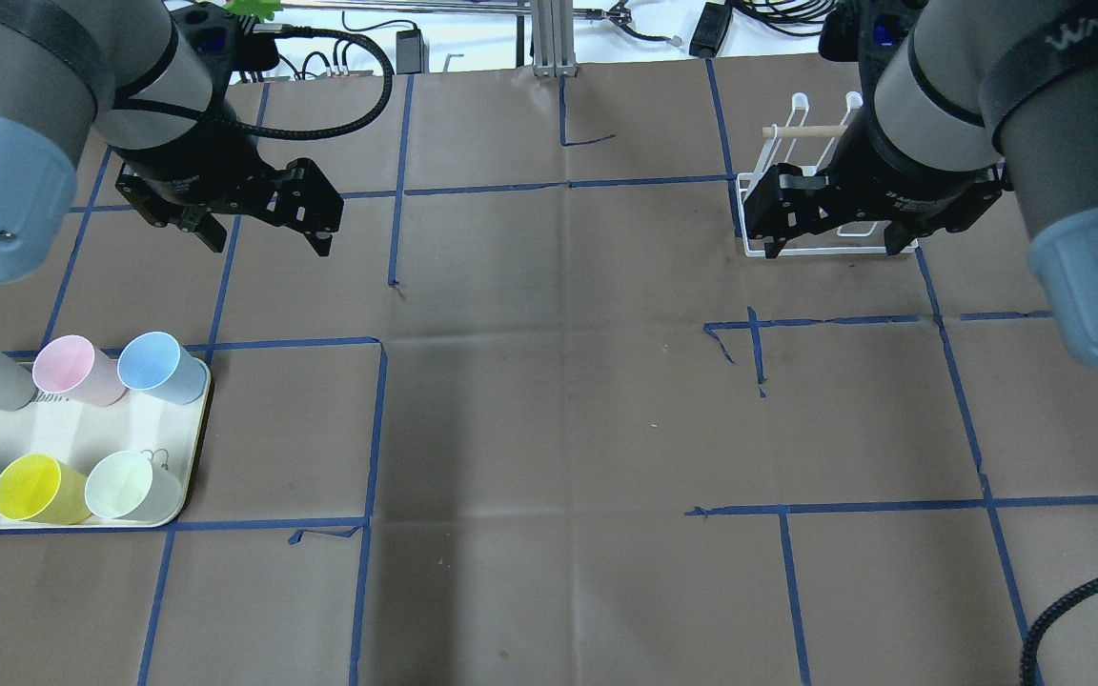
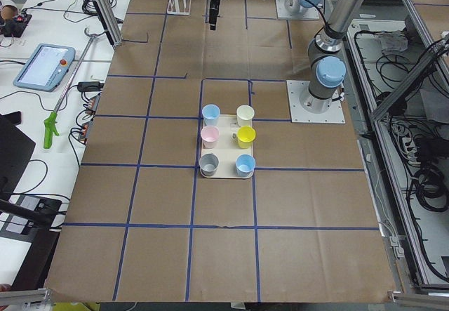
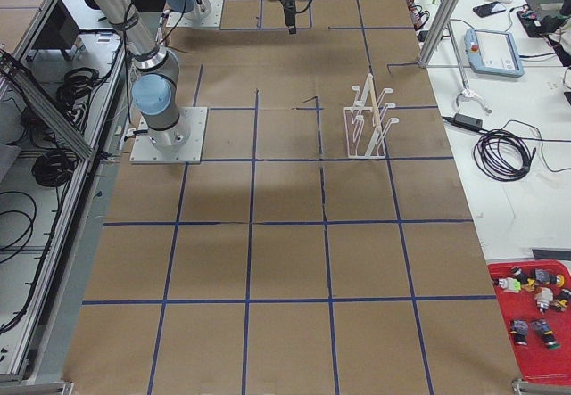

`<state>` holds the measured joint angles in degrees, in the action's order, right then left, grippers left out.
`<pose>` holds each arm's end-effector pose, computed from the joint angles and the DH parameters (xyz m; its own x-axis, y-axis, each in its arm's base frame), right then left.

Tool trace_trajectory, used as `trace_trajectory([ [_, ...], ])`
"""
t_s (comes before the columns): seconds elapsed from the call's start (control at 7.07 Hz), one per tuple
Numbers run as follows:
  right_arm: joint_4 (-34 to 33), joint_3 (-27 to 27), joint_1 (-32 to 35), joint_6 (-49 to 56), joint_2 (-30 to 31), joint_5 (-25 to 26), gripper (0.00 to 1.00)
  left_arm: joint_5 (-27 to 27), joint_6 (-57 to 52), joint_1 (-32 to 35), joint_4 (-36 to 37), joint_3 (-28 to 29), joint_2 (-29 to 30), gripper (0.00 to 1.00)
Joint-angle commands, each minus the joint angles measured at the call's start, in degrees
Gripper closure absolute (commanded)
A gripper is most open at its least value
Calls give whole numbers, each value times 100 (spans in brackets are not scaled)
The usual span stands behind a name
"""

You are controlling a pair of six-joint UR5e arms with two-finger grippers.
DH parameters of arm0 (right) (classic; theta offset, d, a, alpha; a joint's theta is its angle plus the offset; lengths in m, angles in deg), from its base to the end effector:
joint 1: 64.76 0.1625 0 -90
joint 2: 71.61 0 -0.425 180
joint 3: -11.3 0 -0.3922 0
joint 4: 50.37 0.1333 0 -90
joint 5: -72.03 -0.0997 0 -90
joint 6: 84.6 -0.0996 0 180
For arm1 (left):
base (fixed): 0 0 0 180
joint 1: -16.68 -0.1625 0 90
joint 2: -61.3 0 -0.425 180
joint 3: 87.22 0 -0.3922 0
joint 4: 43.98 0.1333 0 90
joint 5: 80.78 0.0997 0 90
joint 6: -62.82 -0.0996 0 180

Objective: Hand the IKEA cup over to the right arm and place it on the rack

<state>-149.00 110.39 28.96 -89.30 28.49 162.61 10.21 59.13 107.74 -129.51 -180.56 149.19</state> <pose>0.1601 -0.4231 0.5063 -0.9998 0.0176 -0.0038 0.0180 0.9857 -0.1677 -0.1405 -0.4791 0.4850 -0.9964 0.0817 -0.0209 0.0828 0.9950 -0.0553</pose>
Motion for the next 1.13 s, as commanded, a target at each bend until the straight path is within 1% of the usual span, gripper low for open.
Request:
trace_trajectory([
  [0.0, 19, -4, 14, -5, 9, 4, 0, -2, 0, -1, 0, 0, 0, 1],
  [0.57, 19, 31, 6, 22, 18, 39, 0, -11, -8, -1, 0, 0, -8, 0],
  [0.99, 19, 40, 14, 4, 18, 30, 0, -11, -96, -123, 0, -9, -43, 0],
])
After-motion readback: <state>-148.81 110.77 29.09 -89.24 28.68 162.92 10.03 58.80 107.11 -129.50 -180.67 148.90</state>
